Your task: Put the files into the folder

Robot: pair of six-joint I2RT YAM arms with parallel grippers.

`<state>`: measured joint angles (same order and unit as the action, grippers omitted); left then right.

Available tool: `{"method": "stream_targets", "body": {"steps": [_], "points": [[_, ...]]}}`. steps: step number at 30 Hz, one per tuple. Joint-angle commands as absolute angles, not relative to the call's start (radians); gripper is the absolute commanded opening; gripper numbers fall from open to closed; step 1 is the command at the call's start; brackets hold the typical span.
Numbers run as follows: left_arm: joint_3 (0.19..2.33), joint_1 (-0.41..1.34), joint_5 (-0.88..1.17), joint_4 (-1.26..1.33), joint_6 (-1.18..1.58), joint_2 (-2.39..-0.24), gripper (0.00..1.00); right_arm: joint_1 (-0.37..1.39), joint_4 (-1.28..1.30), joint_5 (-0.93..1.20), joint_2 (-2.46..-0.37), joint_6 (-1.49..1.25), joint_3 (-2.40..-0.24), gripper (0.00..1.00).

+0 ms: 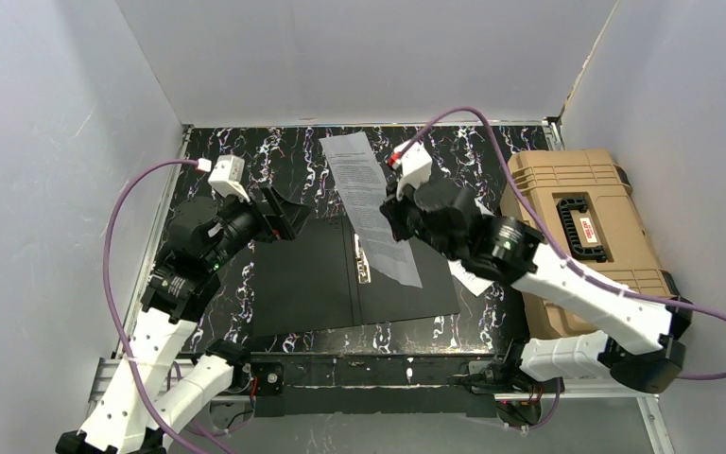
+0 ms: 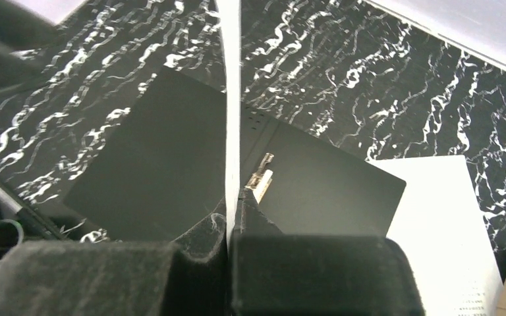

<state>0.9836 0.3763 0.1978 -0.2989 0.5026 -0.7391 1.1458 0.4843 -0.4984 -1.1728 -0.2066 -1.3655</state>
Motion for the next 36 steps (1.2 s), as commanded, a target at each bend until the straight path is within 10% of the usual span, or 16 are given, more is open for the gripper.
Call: {"method": "stream_targets", "body": {"steps": [1,20,36], "points": [[0.984,0.377,0.169,-0.351,0.515,-0.773,0.93,1.003,0.523,-0.325,-1.248,-0.193,-1.462,0.01],[0.862,0.377,0.238,-0.342,0.634,-0.975,0.98,0.466,0.395,0.344,-1.339,-0.467,-1.245,0.01],[0.779,0.378,0.241,-0.255,0.671,-1.064,0.98,0.367,0.358,0.406,-1.339,-0.431,-1.017,0.01]]}}
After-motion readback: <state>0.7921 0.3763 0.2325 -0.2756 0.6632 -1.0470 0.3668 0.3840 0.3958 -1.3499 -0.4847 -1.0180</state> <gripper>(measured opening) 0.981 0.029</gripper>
